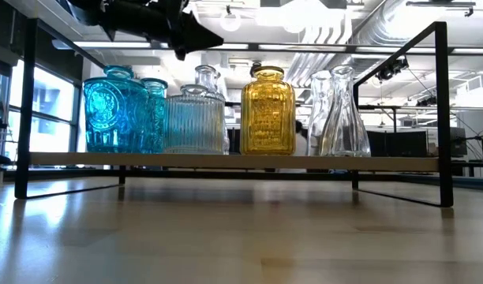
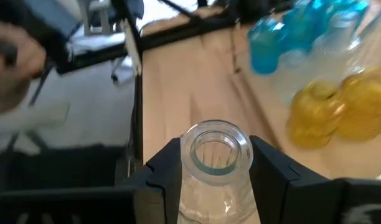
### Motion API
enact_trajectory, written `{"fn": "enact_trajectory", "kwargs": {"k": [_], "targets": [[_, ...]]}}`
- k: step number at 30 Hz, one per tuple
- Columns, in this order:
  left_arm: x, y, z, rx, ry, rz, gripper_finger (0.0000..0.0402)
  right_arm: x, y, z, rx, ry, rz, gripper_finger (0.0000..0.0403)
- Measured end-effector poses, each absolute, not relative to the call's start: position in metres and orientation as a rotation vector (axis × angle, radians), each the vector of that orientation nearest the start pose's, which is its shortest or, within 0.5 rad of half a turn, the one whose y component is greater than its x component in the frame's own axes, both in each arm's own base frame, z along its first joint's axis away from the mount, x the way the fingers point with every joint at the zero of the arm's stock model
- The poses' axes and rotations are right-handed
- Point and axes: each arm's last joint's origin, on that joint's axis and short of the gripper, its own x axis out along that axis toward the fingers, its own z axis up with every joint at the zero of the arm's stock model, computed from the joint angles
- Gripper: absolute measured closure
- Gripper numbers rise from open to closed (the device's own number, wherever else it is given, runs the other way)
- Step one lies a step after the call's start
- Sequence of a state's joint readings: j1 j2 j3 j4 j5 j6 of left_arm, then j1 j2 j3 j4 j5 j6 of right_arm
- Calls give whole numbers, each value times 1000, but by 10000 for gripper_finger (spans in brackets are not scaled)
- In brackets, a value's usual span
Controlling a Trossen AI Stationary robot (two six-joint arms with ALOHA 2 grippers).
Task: Sort vases onto shelf
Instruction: Put the transparent vase on the shelf
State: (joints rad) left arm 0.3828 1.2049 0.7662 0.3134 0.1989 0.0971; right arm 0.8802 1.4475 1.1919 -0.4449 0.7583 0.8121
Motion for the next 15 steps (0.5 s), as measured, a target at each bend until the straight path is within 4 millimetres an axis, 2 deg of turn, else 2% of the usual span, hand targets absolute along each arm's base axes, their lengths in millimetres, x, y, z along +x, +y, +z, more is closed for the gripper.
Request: {"fn": "enact_trajectory", "kwargs": {"k": [4, 9, 15], "targets": [[253, 89, 289, 64, 122, 157, 402, 212, 243, 282, 250, 530, -79, 283], [257, 80, 291, 75, 97, 120, 401, 224, 261, 242, 179, 606, -105, 283], [260, 69, 291, 86, 96, 76, 401, 235, 269, 204, 127, 638, -186, 283]]}}
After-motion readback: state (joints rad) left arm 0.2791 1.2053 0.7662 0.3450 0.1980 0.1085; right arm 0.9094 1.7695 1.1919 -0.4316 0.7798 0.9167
